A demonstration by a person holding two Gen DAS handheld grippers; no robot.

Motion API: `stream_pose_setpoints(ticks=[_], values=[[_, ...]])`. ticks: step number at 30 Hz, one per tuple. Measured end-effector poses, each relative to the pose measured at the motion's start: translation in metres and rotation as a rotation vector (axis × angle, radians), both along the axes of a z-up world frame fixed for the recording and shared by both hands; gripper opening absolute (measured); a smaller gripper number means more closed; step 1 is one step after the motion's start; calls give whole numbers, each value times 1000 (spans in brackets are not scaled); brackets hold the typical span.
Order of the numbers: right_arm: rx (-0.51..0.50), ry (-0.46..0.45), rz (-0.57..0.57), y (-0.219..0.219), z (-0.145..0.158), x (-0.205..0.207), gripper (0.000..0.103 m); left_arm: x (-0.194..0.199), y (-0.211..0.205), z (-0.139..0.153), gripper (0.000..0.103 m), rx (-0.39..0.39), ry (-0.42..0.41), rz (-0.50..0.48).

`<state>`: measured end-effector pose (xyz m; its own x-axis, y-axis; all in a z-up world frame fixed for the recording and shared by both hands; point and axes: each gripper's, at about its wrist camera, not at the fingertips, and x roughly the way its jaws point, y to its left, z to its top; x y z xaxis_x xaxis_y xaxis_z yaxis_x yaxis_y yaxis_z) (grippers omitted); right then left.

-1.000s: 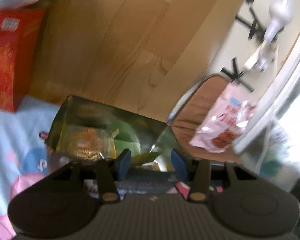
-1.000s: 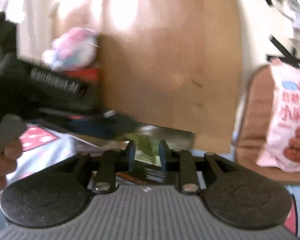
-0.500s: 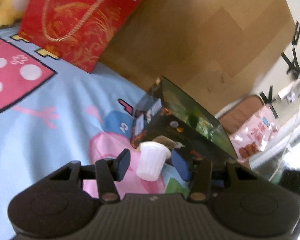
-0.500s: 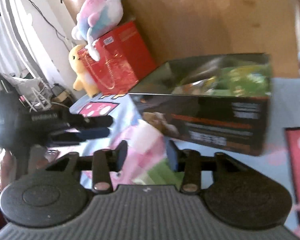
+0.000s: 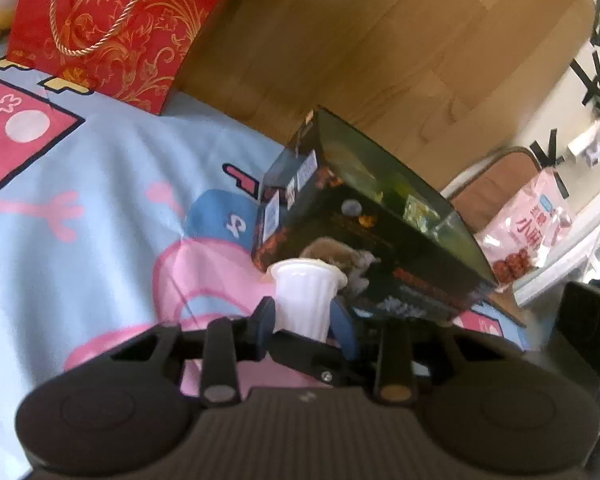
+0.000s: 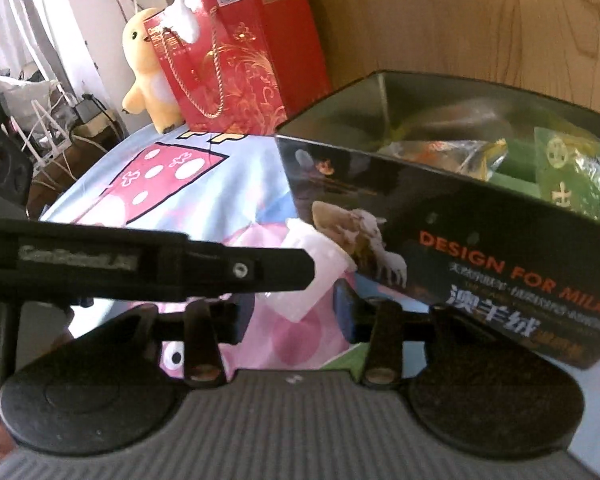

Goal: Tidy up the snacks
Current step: 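Grasp the white yogurt cup with the left tool and lift it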

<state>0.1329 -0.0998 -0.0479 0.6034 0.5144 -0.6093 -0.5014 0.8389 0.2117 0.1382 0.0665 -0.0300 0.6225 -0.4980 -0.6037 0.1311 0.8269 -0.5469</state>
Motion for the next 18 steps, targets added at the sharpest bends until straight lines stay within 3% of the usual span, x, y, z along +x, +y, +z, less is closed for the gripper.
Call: stream_pose_setpoints(ticks=[11,18], values=[[-61,-41,72,4,1,-44,42,-62,-19,12,31,123,-31,-4],[-87,-53,84,15,-2,-71,42,-93,-18,13,31,162,-42,-3]])
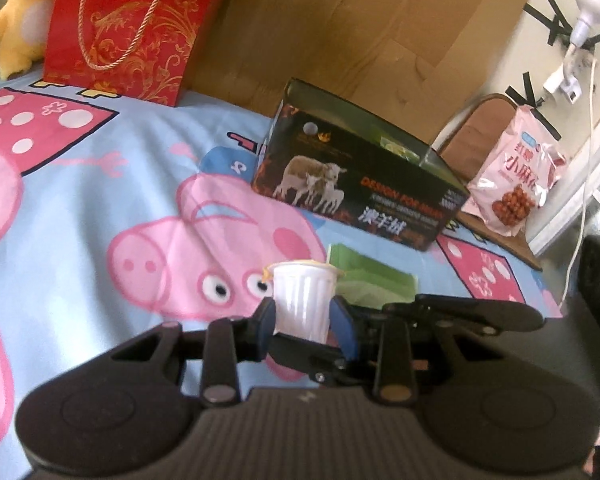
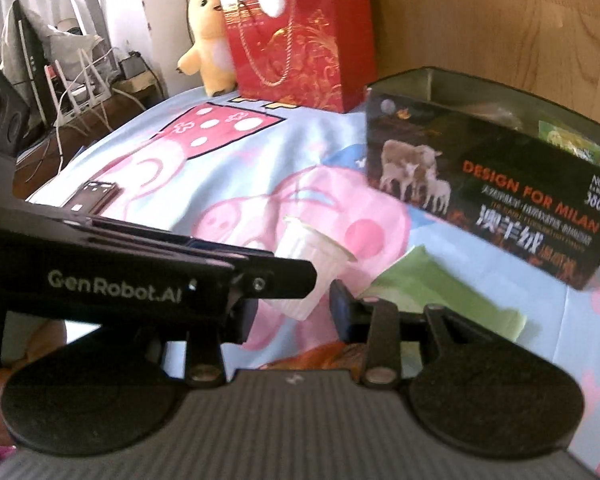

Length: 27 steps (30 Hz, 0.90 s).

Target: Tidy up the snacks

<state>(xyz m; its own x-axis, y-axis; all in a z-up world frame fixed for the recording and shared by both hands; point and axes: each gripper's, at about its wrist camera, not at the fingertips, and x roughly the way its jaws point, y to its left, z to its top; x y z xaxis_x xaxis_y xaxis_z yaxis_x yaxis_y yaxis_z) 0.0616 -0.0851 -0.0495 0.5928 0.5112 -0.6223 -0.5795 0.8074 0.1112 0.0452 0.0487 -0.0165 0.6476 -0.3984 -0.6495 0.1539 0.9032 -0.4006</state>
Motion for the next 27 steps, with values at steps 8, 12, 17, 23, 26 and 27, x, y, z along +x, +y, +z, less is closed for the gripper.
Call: stream_pose_setpoints(ticks=[8,12,17,23,26,27], values=[[-20,-38,-18,14,-3,-25,44,-21,2,2,31,13,-20,-9],[-23,-33,-30,19,-6,-29,44,-27,10,3,31,8,-26,6],[-6,-30,-59,15,-4,-38,51,-35,52,10,32,-93,-36,84],[18,-30,-71,13,-5,-38,54,-30,58,8,43,-154,-1,52],[28,-34,-74,12,-4,-36,54,-19,45,9,44,-130,3,25],[28,-36,-76,12,-4,-35,54,-15,40,9,45,-122,6,14]])
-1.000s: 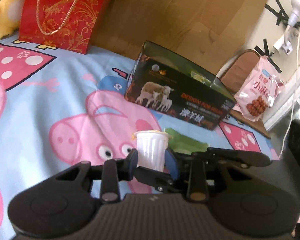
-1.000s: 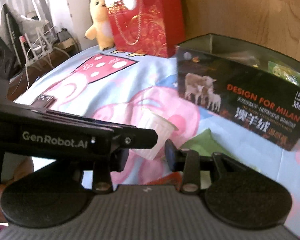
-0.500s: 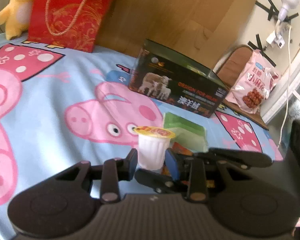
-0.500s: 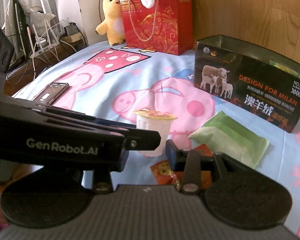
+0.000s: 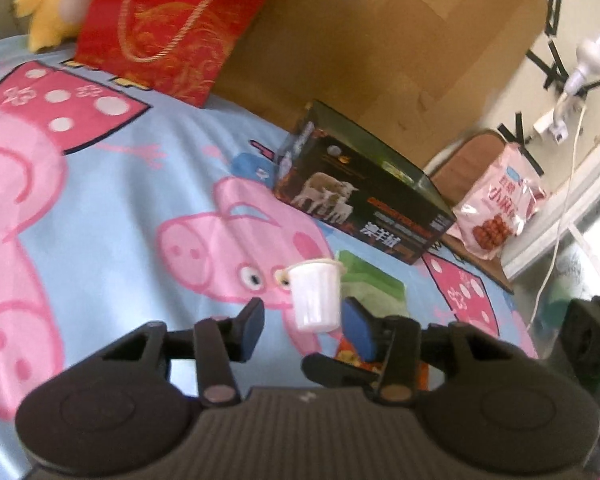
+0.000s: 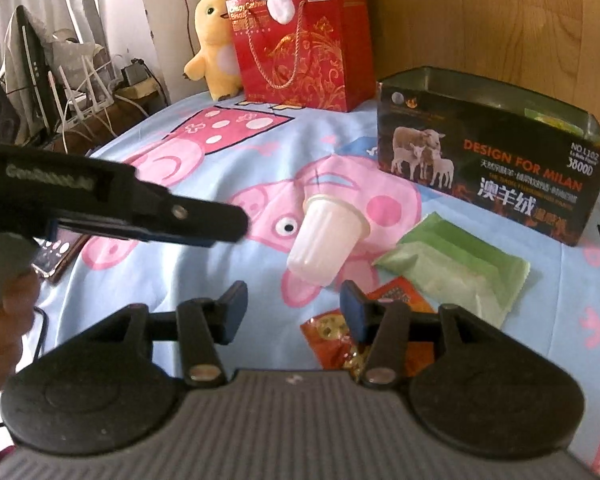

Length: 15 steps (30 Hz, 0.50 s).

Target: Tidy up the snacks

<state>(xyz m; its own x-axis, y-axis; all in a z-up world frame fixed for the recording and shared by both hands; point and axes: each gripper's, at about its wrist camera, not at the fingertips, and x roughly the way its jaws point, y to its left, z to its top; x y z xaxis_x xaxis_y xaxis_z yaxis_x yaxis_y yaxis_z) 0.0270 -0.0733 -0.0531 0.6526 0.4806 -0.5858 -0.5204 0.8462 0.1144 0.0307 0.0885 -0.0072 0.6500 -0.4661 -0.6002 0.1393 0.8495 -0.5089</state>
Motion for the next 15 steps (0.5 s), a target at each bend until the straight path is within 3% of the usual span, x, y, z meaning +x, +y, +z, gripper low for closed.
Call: stream_pose_setpoints(ticks=[5,6,8,12,15], values=[[11,25,-14,-5,0,15,54,22,-22,-9,41,43,36,-42],[21,39,-7,-6,-1,19,53,28,-25,-14,32,43,58,-49],[34,67,10,-4,-3,26,39,31,-27,-19,32,38,68,-50],[34,13,7,-7,0,24,35,36,-30,-5,32,44,36,-56],[61,-96,-9,-17,18,18,35,44,-39,21,32,46,-49,-77]])
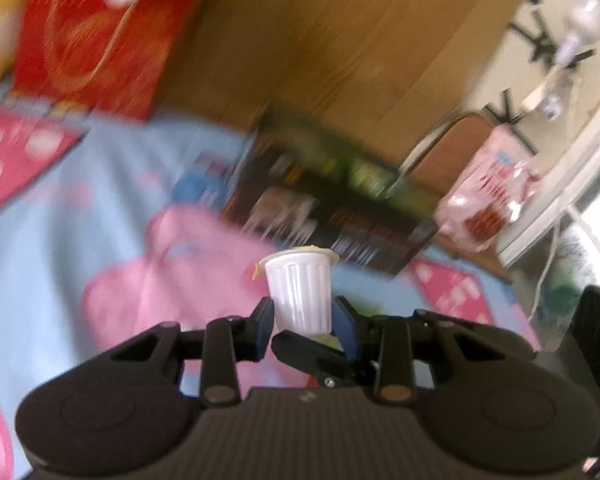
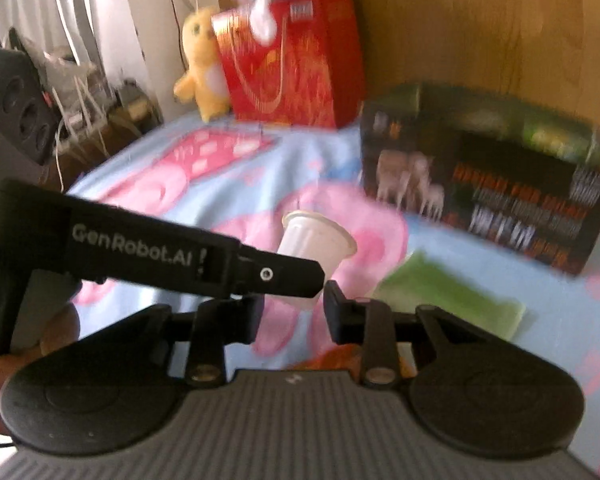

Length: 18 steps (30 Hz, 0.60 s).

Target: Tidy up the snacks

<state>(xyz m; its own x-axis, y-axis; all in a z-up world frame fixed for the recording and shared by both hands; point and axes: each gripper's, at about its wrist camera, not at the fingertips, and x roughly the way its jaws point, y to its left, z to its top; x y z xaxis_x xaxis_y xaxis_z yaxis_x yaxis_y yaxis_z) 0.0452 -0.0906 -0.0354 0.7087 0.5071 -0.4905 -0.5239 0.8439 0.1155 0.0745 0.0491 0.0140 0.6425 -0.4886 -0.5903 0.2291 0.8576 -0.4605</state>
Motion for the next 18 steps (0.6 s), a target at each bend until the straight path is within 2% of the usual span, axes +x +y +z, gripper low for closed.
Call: stream_pose_setpoints(ticks=[4,7,9,11,12,14,16,18], values=[[18,-140,-76,-20,24,6,35,31,-29,30,33,10,-85,-43],[32,-181,-159,-40,37,26,35,62,-55,39,34,21,-128,-67],[45,-179,-210,-52,40,46,38,84,-71,38,38,25,-129,-72],[43,-159,-264,-62,40,60,42,92,-78,33,41,41,-113,-58],[49,-159,-298,-68,41,60,46,89,-76,32,45,21,-117,-60],[93,-152,-295,-83,42,50,48,76,-67,32,47,-8,-143,-80],[139,-142,-297,-100,39,34,48,65,-55,30,47,0,-149,-78],[171,-106,-283,-116,29,19,48,56,-44,21,47,-1,-106,-88]])
